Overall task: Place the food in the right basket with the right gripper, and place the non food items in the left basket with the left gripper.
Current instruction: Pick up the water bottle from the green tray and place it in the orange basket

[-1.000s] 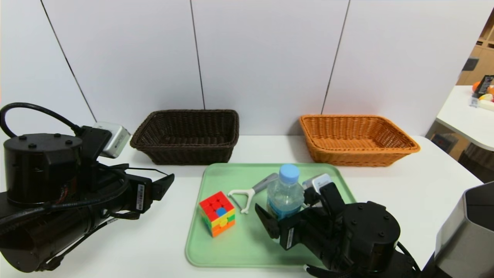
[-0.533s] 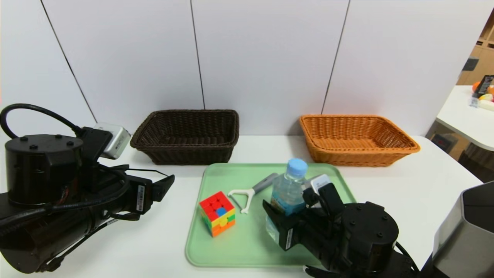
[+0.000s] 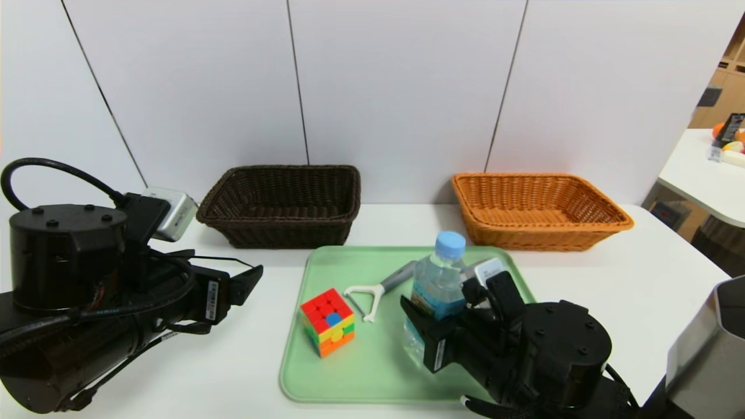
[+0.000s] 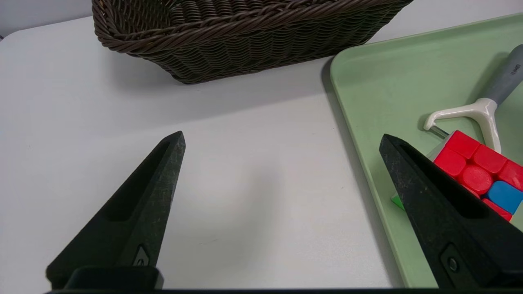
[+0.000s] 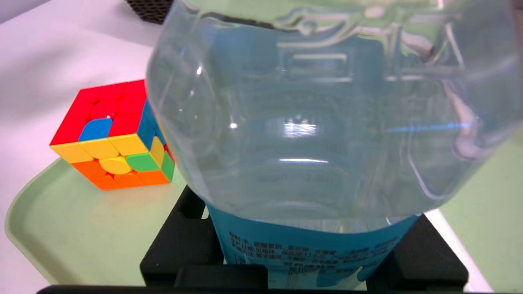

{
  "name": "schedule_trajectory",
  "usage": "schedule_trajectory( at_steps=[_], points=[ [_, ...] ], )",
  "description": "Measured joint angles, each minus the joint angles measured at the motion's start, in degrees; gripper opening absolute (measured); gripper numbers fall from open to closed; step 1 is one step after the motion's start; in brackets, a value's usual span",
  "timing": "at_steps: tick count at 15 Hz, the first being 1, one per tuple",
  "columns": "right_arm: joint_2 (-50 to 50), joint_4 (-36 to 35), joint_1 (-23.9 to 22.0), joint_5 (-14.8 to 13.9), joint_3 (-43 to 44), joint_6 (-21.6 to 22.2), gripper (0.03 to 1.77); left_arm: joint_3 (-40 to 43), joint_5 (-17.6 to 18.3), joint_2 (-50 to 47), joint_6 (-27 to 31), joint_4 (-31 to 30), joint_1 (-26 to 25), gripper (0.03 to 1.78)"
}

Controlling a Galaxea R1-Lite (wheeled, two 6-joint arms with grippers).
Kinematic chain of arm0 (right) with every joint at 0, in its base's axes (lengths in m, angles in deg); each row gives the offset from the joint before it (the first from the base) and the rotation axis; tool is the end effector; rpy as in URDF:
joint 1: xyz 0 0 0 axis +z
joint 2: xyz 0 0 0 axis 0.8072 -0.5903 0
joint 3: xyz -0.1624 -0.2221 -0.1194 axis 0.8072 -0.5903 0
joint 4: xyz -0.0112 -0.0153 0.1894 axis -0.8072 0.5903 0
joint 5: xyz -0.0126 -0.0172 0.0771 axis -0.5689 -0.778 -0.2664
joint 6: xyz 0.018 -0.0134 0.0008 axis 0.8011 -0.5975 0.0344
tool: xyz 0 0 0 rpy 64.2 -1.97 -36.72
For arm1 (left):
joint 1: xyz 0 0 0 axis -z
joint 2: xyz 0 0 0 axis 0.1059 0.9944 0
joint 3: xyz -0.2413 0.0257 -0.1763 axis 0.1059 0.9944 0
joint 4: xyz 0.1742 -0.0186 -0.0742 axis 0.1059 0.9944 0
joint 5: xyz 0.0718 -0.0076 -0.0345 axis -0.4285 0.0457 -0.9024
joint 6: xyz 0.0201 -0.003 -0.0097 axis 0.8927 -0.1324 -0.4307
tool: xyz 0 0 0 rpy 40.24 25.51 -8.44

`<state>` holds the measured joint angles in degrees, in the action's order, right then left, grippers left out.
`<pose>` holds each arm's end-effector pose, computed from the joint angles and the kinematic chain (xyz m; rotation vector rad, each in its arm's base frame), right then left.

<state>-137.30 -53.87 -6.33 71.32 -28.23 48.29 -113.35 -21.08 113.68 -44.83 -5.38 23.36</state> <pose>0.1992 0.2079 0.0847 0.0614 0.1258 0.5313 0.1827 -0.0947 0.1824 0.0850 0.3317 -0.1707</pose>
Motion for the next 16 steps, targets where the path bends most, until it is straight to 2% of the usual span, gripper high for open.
schedule_trajectory(
  at_steps=[4,6,9,11,13,16],
  points=[
    [3.06,0.17,-7.34,1.6,1.55,-5.88,0.86,0.07,0.02,0.18,0.07,0.0,0.0,1.69],
    [6.51,4.47,-9.98,3.13,4.61,-6.86,0.86,-0.06,-0.06,0.54,0.07,-0.07,0.33,1.69],
    [14.19,19.16,-13.98,5.12,13.92,-6.62,0.86,-0.15,-0.04,0.82,0.1,0.0,0.51,1.69],
    [19.05,32.26,-17.9,8.16,21.92,-6.03,0.86,-0.11,-0.06,0.93,0.02,-0.07,0.54,1.69],
    [22.08,43.53,-23.66,12.09,29.22,-5.71,0.86,0.02,-0.06,0.96,0.02,-0.05,0.54,1.69],
    [22.36,51.75,-32.78,16.64,38.73,-5.62,0.86,0.05,0.0,1.06,0.0,-0.11,0.54,1.69]
  ],
)
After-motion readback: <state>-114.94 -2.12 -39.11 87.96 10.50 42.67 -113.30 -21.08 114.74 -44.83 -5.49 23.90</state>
